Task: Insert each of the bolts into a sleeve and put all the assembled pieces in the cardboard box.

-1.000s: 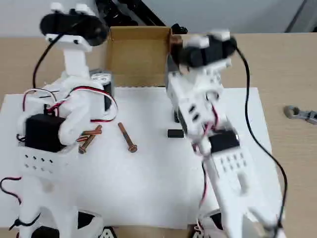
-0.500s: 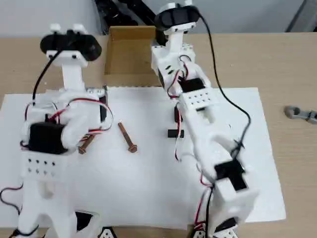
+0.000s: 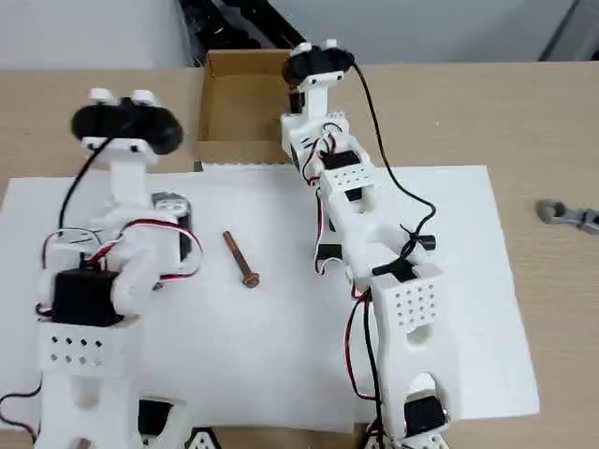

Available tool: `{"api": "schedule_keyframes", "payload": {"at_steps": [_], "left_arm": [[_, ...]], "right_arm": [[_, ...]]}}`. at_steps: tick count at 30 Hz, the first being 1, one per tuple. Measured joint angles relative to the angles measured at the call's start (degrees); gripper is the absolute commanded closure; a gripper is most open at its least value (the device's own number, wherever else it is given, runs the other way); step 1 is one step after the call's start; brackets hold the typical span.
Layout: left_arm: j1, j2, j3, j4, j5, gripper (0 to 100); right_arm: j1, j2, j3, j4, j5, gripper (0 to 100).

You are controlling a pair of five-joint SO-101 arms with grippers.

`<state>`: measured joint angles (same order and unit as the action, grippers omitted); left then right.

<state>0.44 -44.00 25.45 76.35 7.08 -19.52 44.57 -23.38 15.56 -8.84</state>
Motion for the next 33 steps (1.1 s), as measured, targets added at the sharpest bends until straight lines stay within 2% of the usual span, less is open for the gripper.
{"api": "schedule_keyframes", "payload": {"at_steps": [4, 8, 12, 18, 22, 29, 33], "left_arm": [[-2.20, -0.09, 0.53, -0.18, 0.88, 88], [-2.37, 0.00, 1.76, -0.18, 4.48, 88], [-2.99, 3.96, 1.76, -0.09, 5.10, 85], [-9.49, 18.37, -6.42, 4.40, 9.49, 85], [-12.84, 31.03, -14.15, 9.49, 15.91, 84], [-14.07, 51.43, -24.97, 16.88, 28.84, 84], [-14.51, 58.90, -28.57, 18.29, 32.53, 85]], "right_arm": [[0.00, 0.09, -0.09, 0.00, -0.79, 85.9], [0.18, 0.00, -1.23, 0.00, -2.99, 85.7], [0.35, 0.00, -2.02, 0.35, -3.52, 85.7], [0.62, -2.99, -2.02, 5.98, -3.69, 85.7], [0.70, -10.37, -2.02, 11.87, -3.69, 85.6], [0.70, -21.19, -2.02, 26.37, -3.69, 85.6], [0.88, -25.41, -2.02, 35.08, -3.69, 85.6]]}}
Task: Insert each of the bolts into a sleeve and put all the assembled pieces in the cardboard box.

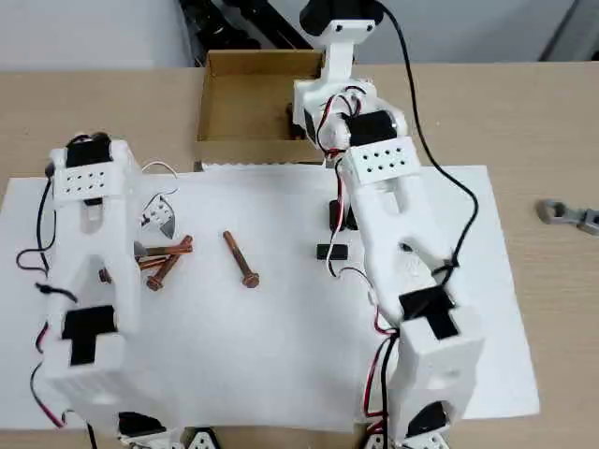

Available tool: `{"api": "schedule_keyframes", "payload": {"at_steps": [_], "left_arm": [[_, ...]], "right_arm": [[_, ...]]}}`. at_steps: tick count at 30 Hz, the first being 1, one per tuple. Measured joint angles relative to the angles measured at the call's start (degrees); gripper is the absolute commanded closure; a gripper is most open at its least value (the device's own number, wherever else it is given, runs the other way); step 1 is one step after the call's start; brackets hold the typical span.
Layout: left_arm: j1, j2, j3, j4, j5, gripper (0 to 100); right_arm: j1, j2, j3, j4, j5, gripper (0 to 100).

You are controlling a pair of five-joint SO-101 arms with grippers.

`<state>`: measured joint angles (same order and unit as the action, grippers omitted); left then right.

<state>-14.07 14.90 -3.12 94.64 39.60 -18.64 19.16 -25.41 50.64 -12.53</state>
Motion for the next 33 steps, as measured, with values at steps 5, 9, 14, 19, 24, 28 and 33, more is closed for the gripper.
{"api": "schedule_keyframes", "payload": {"at_steps": [5, 9, 14, 19, 24, 28, 33], "left_arm": [[-2.20, 4.04, -1.05, -0.18, 2.90, 85], [-3.08, 6.86, -1.14, -1.49, 5.27, 85], [-2.90, 10.46, -2.02, -4.66, 5.89, 85], [-2.99, 13.45, -2.64, -7.91, 6.15, 90], [-2.29, 14.33, -3.60, -10.11, 5.71, 100], [-2.20, 14.59, -3.69, -10.64, 3.78, 100], [-2.20, 14.59, -4.22, -10.64, 3.16, 100]], "right_arm": [[0.88, -2.37, 0.00, 6.59, 0.00, 85.6], [1.76, -2.46, 0.00, 9.14, 0.00, 85.7], [2.11, -2.55, 0.00, 9.41, 0.00, 85.8], [1.93, -2.55, 0.00, 9.41, 0.00, 85.8], [1.93, -2.55, 0.00, 9.41, 0.00, 85.8], [1.93, -2.55, 0.00, 9.41, 0.00, 85.8], [1.93, -2.55, 0.00, 9.41, 0.00, 85.8]]}}
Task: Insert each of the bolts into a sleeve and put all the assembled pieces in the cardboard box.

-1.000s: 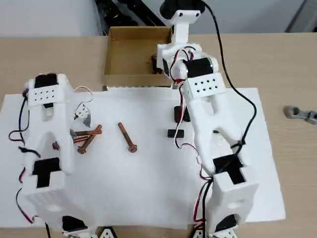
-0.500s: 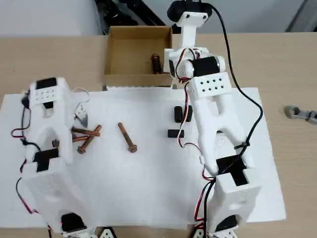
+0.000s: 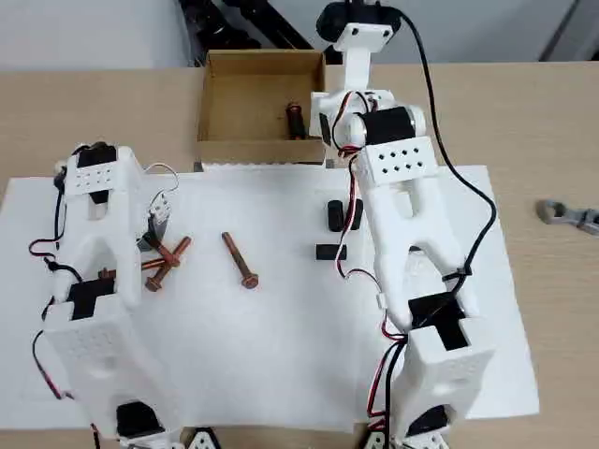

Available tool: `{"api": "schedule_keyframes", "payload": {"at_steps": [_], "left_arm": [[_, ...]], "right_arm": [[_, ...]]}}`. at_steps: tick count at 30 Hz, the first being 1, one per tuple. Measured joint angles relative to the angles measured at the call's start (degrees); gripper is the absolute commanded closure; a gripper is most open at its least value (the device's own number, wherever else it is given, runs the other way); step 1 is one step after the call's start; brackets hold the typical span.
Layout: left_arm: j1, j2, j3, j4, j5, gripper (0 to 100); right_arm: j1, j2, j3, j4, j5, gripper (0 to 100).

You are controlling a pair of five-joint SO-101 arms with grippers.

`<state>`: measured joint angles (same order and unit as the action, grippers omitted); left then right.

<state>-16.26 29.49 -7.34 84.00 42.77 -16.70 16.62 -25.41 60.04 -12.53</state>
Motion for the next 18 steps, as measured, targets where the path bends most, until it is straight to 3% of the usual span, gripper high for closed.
{"api": "schedule_keyframes", "payload": {"at_steps": [8, 13, 18], "left_arm": [[-0.70, -7.91, -2.90, 1.41, -5.01, 100], [4.22, -19.96, -3.78, 1.93, -10.20, 100], [8.44, -30.33, -3.78, 2.37, -10.90, 100]], "right_arm": [[0.18, -4.84, -0.09, 11.43, -0.79, 85.7], [0.00, -7.38, -0.35, 21.98, -8.09, 85.7], [0.09, -5.45, -0.35, 25.85, -12.13, 85.8]]}}
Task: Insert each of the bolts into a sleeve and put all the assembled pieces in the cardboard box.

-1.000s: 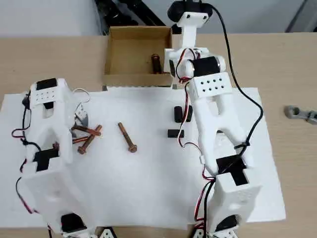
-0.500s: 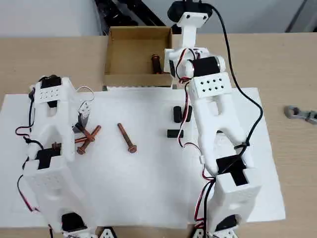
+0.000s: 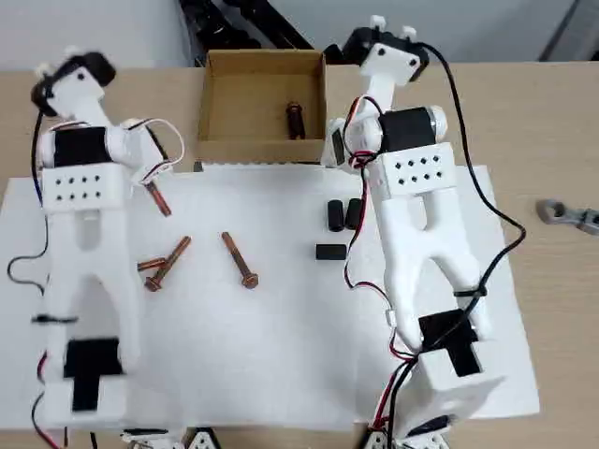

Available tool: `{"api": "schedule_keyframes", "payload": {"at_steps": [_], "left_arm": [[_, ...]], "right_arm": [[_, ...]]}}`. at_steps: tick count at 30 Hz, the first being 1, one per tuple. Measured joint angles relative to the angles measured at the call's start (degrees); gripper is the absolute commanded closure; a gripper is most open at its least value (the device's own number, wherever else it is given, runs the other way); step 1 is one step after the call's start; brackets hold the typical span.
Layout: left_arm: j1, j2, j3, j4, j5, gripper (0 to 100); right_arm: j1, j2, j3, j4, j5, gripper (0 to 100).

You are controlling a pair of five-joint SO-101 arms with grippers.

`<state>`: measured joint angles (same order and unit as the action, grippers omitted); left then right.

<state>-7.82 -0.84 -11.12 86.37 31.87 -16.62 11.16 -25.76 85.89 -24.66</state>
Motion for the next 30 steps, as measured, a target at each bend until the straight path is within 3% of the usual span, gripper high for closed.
{"api": "schedule_keyframes", "payload": {"at_steps": [15, 30], "left_arm": [[2.29, -11.43, 0.00, 7.03, -2.64, 100], [0.44, -11.43, 0.00, 7.82, -2.64, 100]], "right_arm": [[-5.01, 17.76, 0.00, -2.99, -0.88, 85.8], [-3.16, 19.60, 0.00, -2.99, 1.85, 85.9]]}}
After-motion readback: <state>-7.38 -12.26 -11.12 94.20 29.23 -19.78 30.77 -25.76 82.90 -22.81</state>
